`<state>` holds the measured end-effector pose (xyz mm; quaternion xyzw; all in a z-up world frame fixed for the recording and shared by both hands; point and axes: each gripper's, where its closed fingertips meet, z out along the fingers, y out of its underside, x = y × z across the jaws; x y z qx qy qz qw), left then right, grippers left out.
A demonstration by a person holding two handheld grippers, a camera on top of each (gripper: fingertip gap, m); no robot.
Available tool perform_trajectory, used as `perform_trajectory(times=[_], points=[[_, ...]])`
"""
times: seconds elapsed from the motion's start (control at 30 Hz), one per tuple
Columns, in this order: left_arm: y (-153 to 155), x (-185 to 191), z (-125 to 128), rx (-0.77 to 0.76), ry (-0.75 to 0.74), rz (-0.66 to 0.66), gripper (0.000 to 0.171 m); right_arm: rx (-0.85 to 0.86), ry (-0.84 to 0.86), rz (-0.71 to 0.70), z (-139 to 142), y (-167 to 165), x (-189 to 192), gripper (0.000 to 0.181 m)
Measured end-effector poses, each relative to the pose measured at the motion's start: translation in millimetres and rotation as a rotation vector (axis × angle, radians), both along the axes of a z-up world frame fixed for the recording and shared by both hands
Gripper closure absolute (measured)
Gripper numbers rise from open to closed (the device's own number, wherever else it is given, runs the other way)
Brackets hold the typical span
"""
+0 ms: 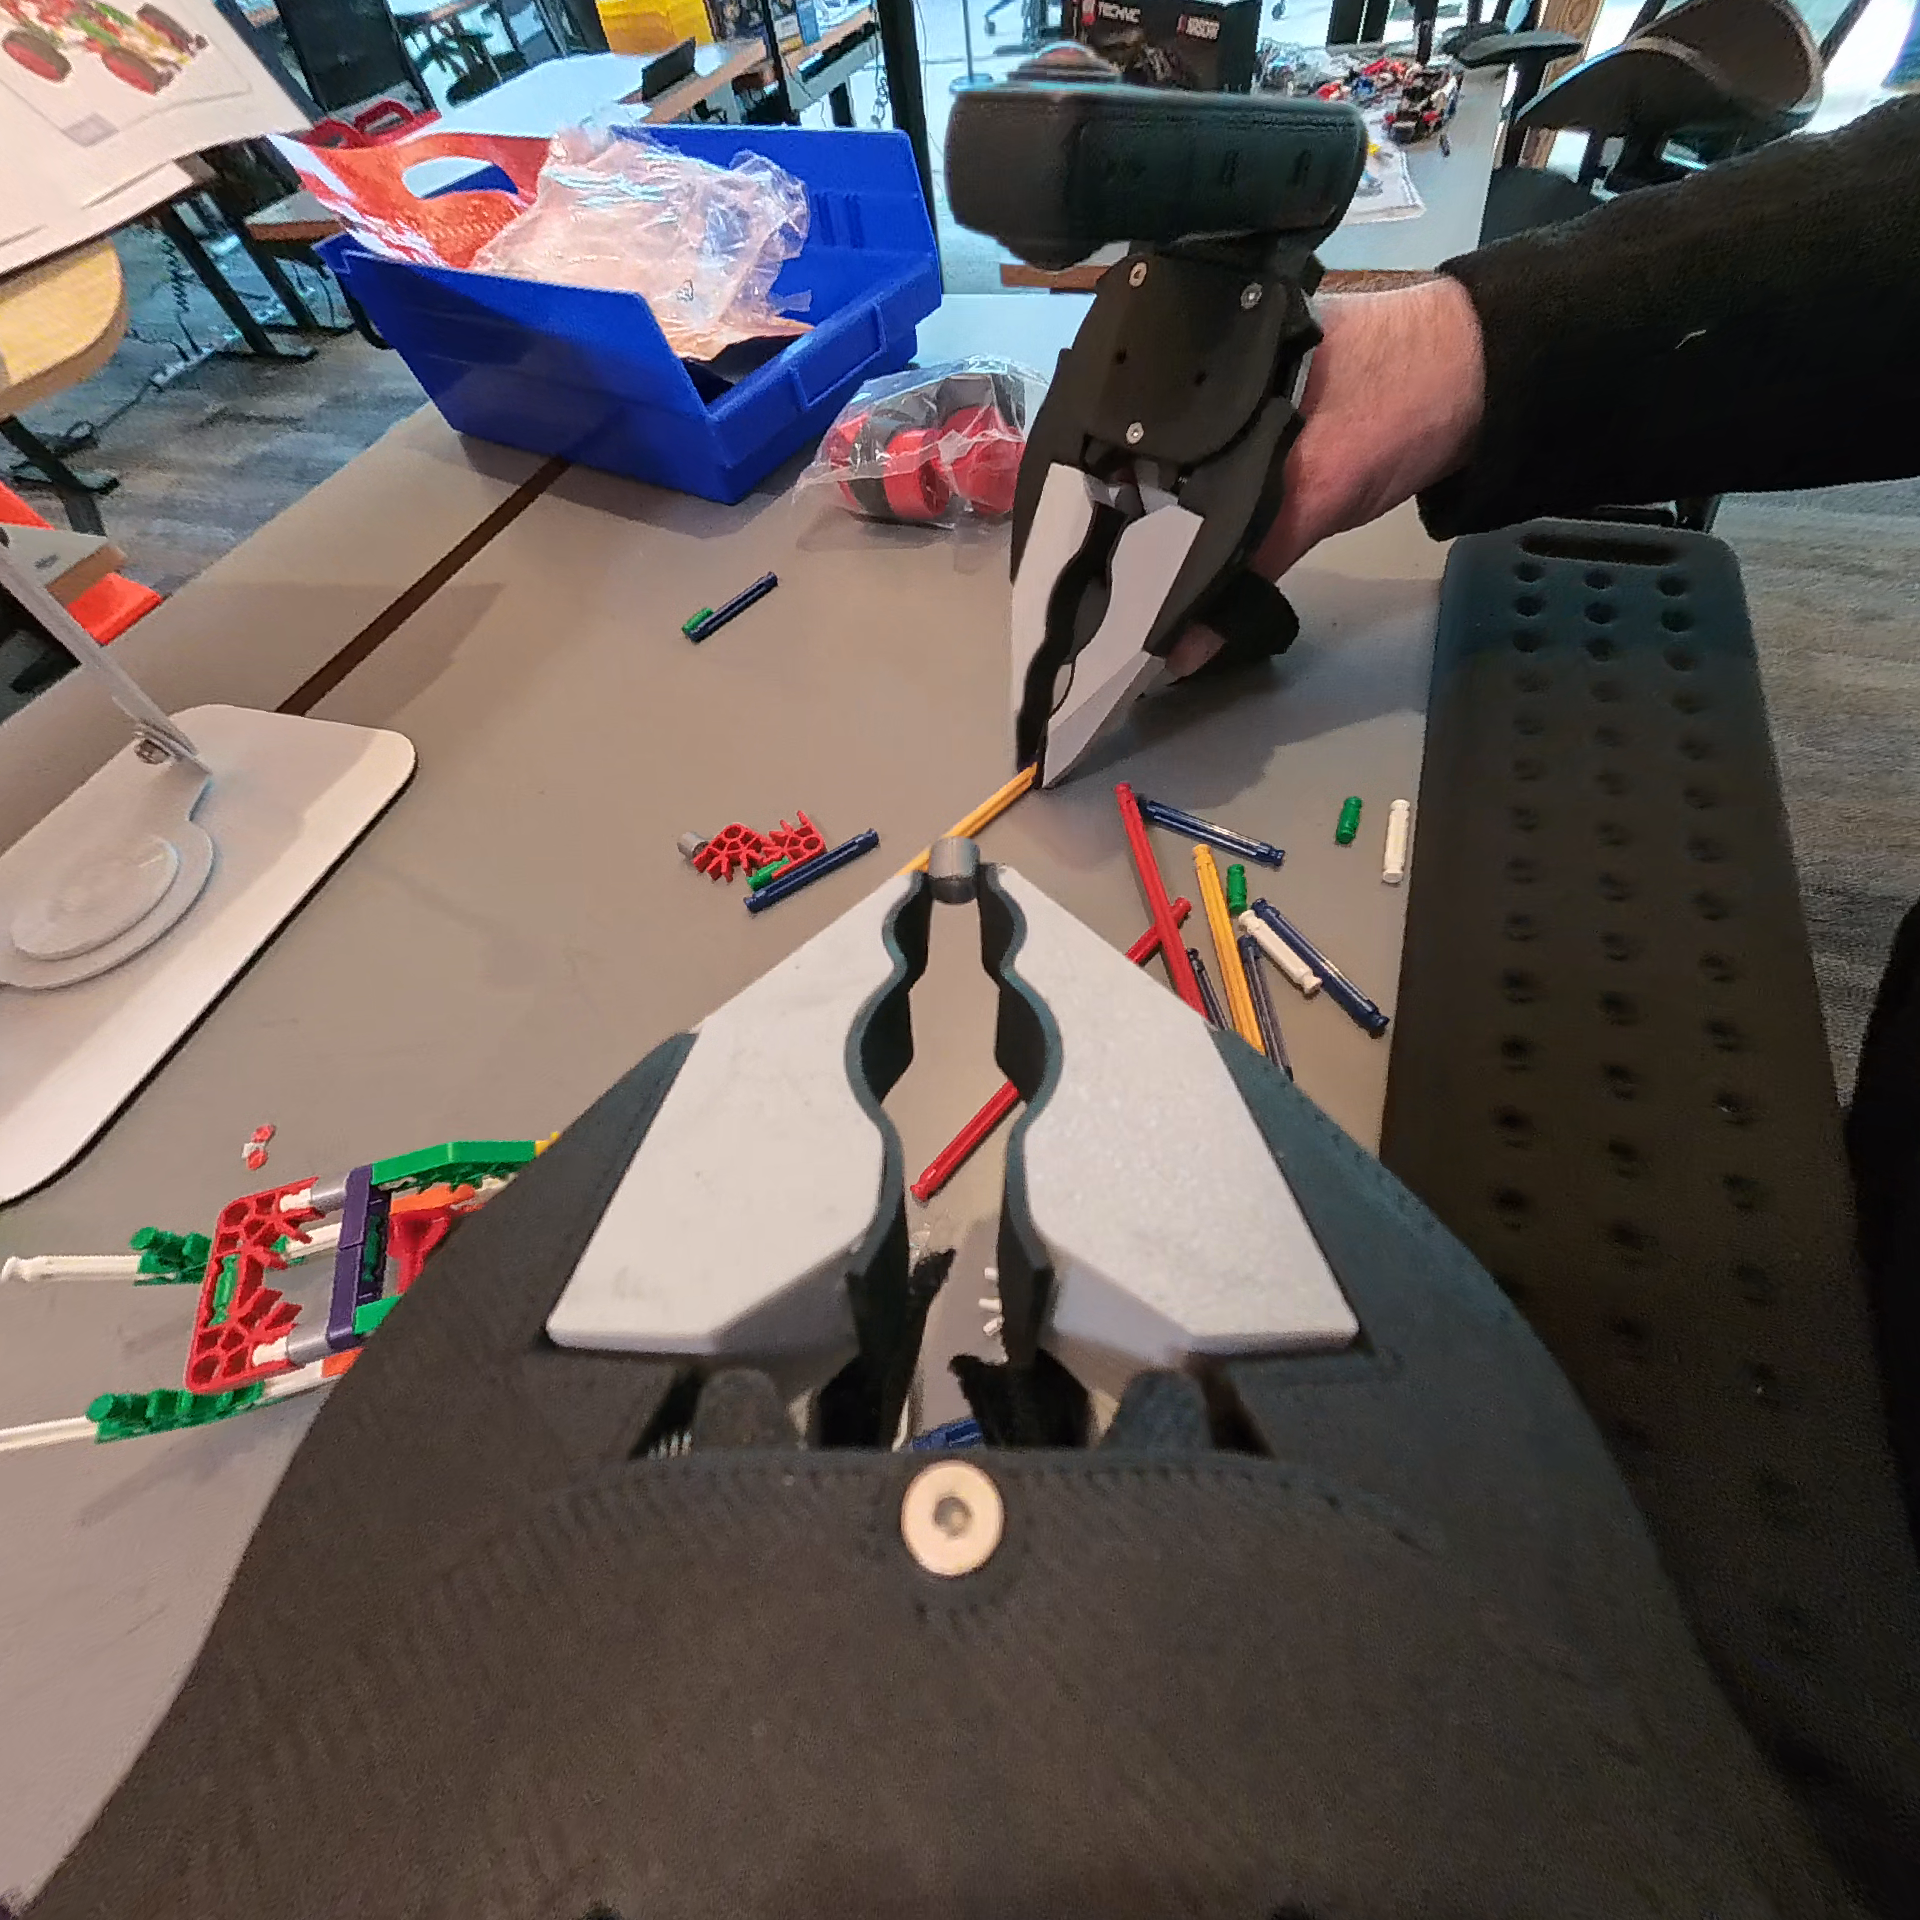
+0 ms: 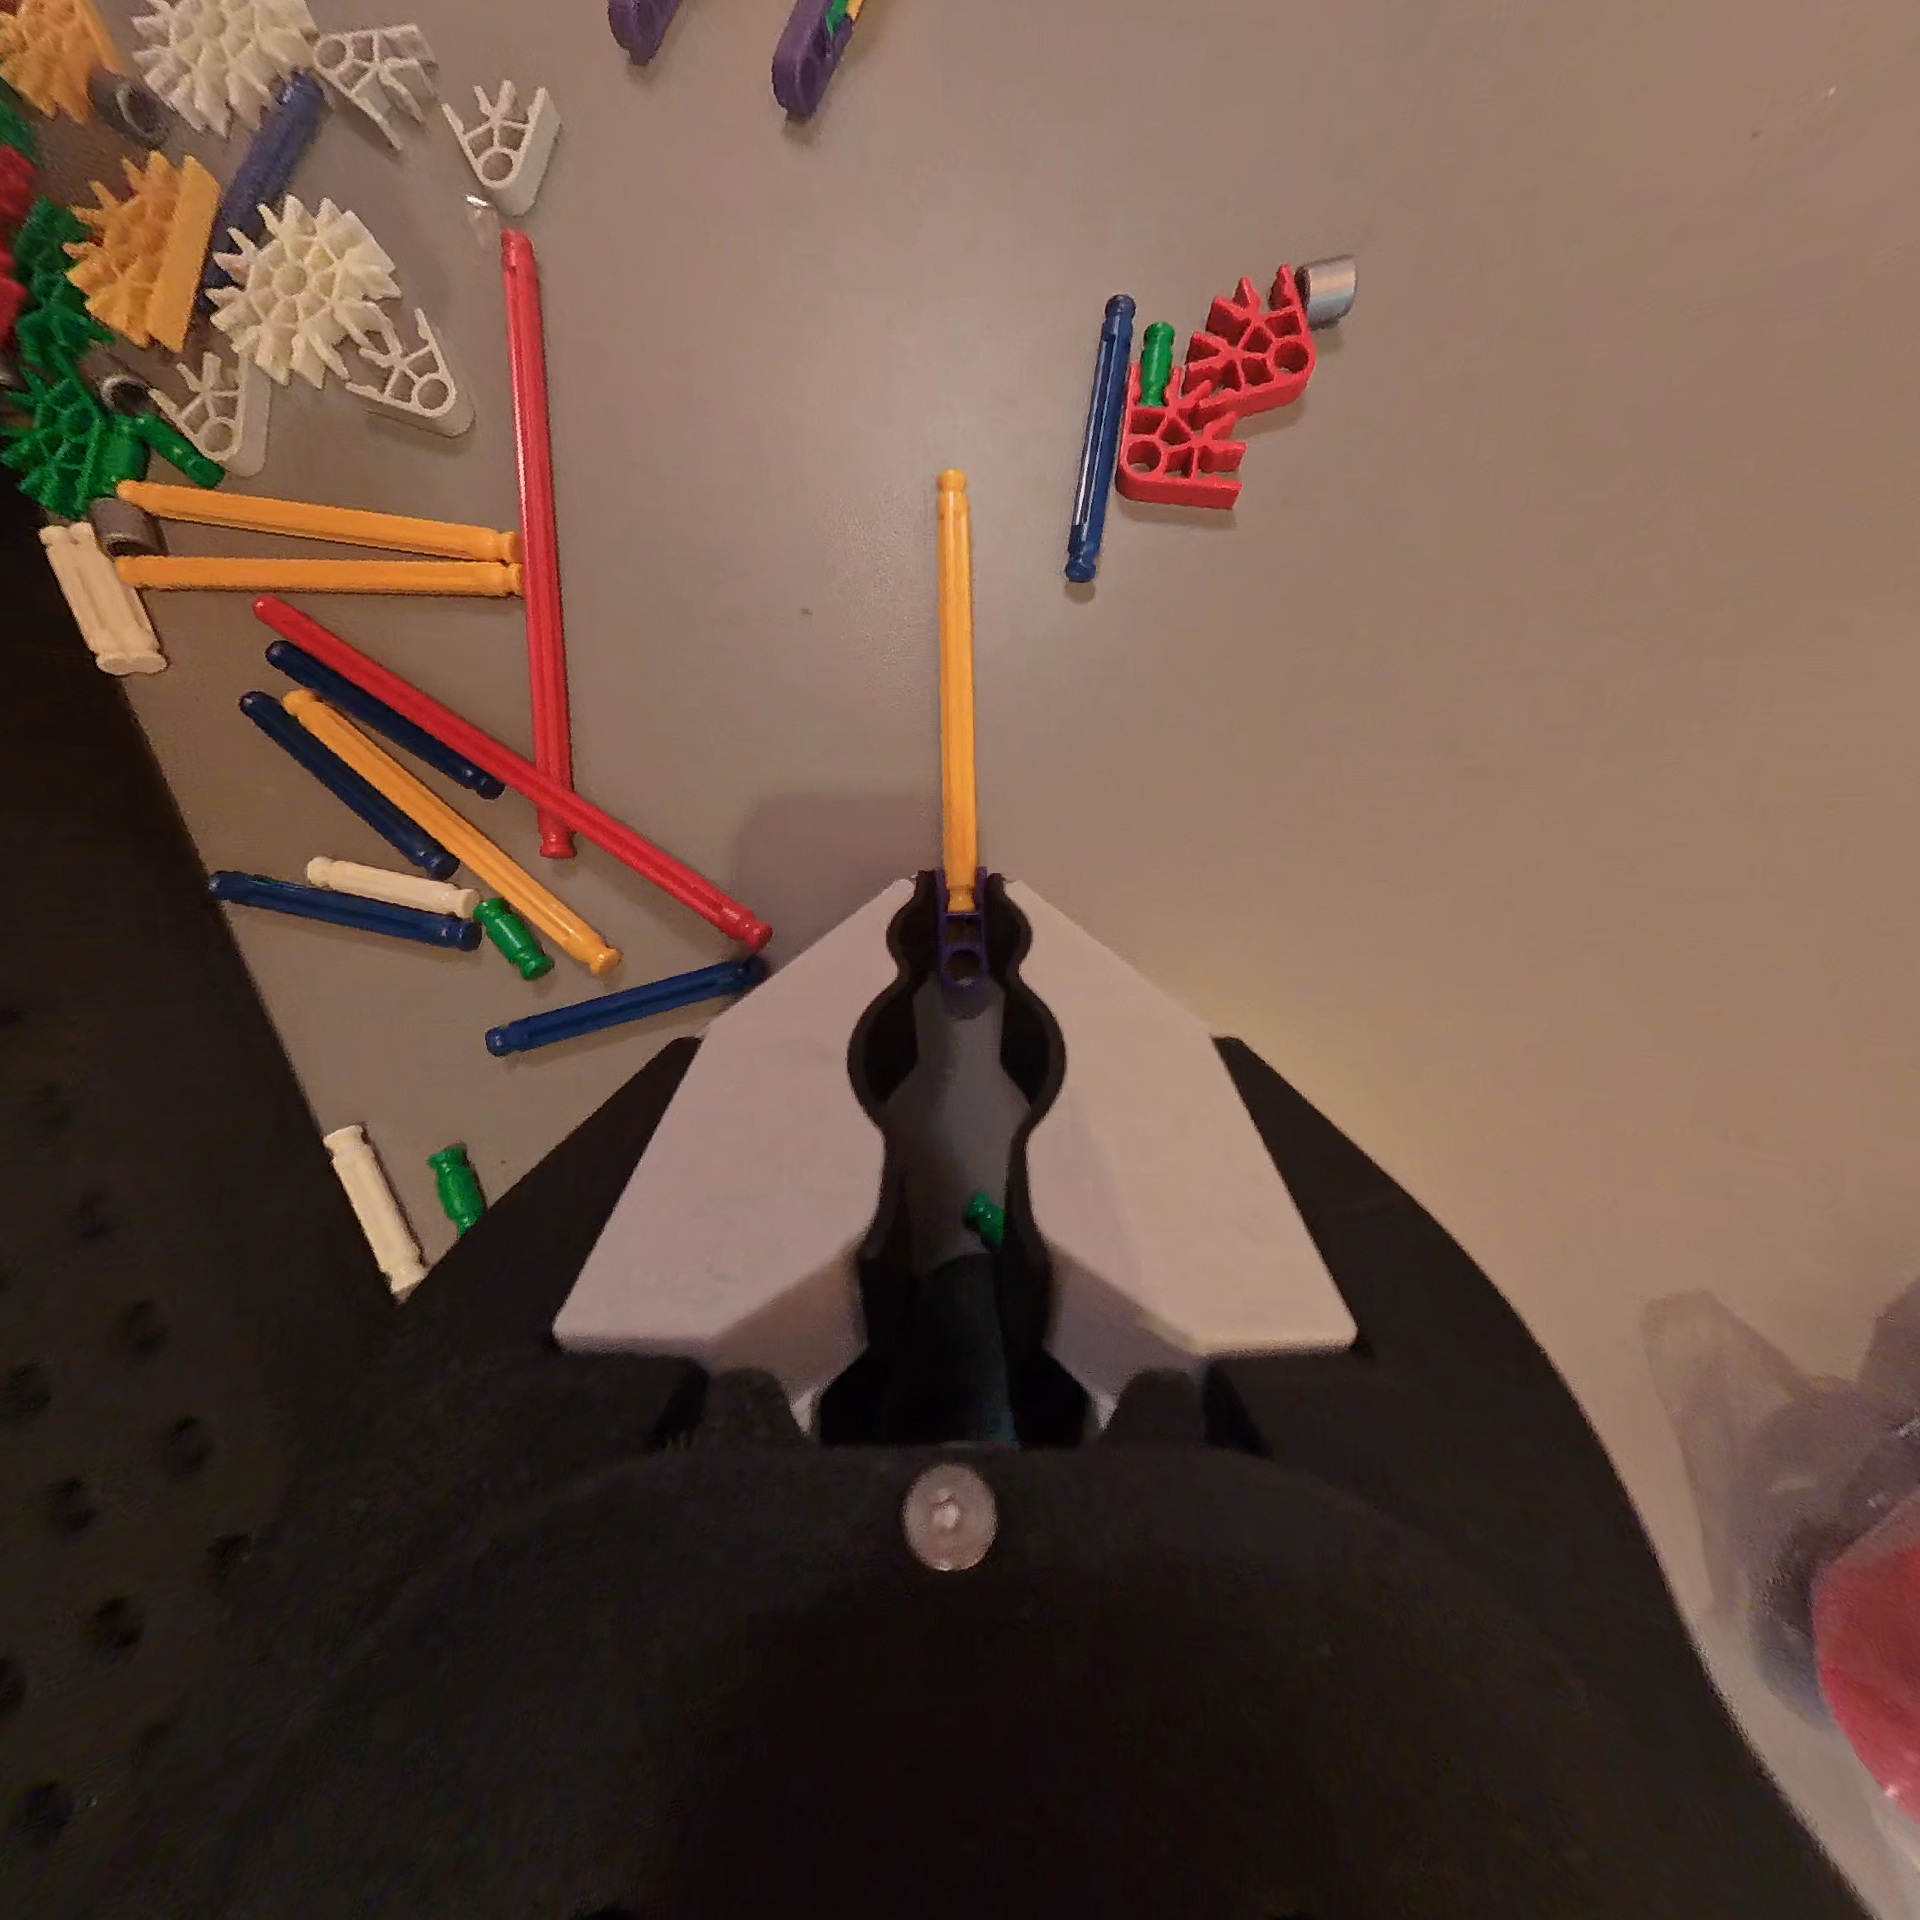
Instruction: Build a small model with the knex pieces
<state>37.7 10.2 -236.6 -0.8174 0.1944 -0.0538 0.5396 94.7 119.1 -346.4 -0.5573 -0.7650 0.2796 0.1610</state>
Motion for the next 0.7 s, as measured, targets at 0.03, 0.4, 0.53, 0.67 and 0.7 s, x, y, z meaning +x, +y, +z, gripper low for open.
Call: perform_trajectory(times=[0.03, 0.4, 0.53, 0.67, 0.7], points=[[0, -1, -1, -0.004, -0.009, -0.001, 0.166, -0.016, 0.006, 0.006, 2, -2, 0, 0.175], [7, -8, 22, 0.027, -0.239, -0.065, 0.166, 0.053, 0.303, 0.291, 130, -55, -6, 0.175], [6, -8, 27, 0.015, -0.219, -0.09, 0.166, 0.157, 0.276, 0.347, 134, -55, -6, 0.175], [6, -4, 28, -0.007, -0.176, -0.117, 0.166, 0.19, 0.266, 0.369, 133, -56, -9, 0.175], [6, -3, 28, -0.011, -0.16, -0.121, 0.166, 0.21, 0.257, 0.371, 131, -54, -10, 0.175]])
